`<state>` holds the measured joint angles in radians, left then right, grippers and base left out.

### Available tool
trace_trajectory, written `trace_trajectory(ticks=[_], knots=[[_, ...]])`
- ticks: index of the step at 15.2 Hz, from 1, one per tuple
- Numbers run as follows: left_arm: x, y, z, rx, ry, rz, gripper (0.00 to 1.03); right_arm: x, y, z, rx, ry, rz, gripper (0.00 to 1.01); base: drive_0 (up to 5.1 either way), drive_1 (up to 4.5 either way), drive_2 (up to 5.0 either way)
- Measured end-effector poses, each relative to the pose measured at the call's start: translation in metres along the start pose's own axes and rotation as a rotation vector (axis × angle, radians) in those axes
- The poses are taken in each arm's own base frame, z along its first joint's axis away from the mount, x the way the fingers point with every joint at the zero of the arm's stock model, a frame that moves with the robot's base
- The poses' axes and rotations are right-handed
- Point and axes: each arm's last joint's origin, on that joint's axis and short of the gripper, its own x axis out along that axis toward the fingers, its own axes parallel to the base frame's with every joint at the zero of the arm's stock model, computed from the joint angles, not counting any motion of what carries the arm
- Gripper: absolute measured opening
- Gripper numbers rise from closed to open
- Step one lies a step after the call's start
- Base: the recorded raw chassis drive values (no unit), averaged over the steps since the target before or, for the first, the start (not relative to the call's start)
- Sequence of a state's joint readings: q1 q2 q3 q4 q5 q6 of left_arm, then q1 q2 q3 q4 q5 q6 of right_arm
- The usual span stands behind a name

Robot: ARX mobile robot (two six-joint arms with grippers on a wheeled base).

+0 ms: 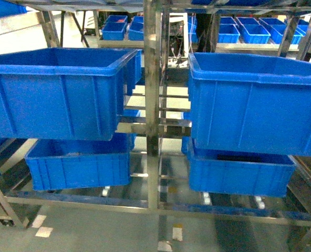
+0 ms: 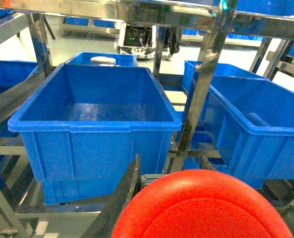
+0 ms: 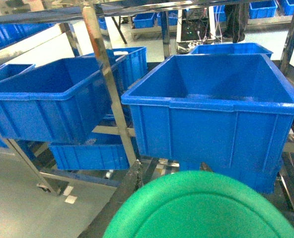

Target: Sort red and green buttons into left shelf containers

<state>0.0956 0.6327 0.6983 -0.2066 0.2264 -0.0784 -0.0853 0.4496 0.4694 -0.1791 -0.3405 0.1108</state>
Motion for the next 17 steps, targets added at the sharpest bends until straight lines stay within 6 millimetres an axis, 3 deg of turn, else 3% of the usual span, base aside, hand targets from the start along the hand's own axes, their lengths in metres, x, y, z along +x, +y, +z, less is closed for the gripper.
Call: trace_trajectory(ticks=[10,17], knots=[[0.0000,-0.0001,0.0002,0.001,-0.002,-0.001,0.27,0.0000,0.0000,0.0000,0.000,0.000,0.000,0.27,0.0,4.35,-4.3],[0.0010,0.0002,-0.0005,-0.001,0.004,0.000,0.27,0.0012,-0.0005,-0.0005,0.002,0.006,0.000,0.27,0.0,0.00,0.0]])
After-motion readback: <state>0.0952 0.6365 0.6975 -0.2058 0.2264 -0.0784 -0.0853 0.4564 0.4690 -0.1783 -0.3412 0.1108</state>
